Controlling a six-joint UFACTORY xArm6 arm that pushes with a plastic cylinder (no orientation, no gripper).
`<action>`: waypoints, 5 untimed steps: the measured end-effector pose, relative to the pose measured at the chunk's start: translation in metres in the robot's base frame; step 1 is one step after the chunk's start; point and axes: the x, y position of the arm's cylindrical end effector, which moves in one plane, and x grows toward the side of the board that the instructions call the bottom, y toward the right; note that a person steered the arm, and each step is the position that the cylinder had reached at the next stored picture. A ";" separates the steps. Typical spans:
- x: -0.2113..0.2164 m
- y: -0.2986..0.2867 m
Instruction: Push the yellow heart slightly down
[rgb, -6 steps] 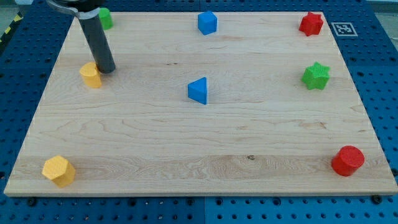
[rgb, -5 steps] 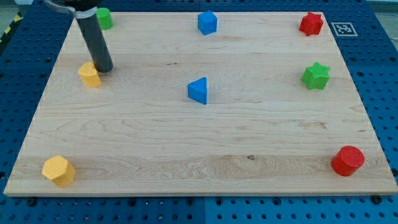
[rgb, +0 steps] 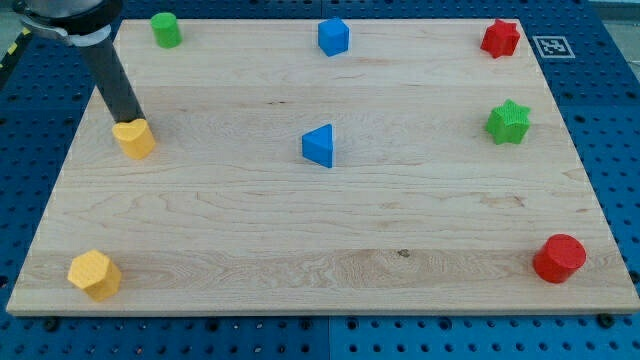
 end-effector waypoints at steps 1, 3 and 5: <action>0.014 0.007; 0.057 0.021; 0.041 0.016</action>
